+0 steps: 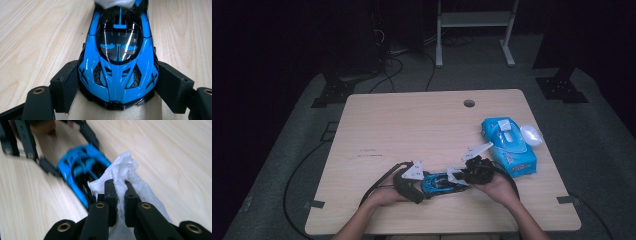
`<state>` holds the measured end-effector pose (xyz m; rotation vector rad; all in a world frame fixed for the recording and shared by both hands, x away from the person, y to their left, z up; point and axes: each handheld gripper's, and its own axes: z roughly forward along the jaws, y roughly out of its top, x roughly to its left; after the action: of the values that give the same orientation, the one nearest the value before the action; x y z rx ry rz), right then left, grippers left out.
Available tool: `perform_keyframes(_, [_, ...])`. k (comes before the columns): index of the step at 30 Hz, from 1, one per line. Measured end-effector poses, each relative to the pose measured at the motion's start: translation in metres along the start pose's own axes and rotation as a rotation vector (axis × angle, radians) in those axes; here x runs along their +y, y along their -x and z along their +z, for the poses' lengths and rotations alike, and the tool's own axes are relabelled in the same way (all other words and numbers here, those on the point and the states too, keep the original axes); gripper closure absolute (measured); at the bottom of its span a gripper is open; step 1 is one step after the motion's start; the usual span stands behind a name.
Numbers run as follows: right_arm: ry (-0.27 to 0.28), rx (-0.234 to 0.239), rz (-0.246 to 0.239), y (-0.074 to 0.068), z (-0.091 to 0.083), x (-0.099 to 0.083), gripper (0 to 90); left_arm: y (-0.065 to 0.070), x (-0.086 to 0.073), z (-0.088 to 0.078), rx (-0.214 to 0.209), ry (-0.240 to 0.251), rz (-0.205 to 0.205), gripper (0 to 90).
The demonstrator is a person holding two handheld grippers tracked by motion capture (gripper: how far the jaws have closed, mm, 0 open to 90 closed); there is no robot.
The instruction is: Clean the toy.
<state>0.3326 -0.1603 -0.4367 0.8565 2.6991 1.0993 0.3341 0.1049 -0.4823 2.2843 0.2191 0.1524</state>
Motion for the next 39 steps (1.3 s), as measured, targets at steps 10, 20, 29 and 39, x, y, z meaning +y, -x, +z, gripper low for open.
perform_keyframes(10, [0.036, 0.078, 0.03, -0.002, -0.005, -0.023, 84.4, -0.002, 0.002, -0.001, -0.012, -0.015, -0.018, 23.9])
perform_keyframes(20, [0.079, 0.073, 0.039, -0.004, -0.005, -0.031, 84.4, -0.007, 0.002, -0.01, -0.054, 0.02, -0.077, 22.2])
perform_keyframes(29, [0.115, 0.05, 0.024, -0.008, -0.006, -0.037, 84.7, -0.014, 0.001, -0.011, -0.097, 0.073, -0.182, 23.5])
perform_keyframes(39, [0.132, 0.048, 0.007, -0.01, -0.006, -0.04, 84.7, -0.019, 0.0, -0.011, -0.078, 0.089, -0.246, 25.0])
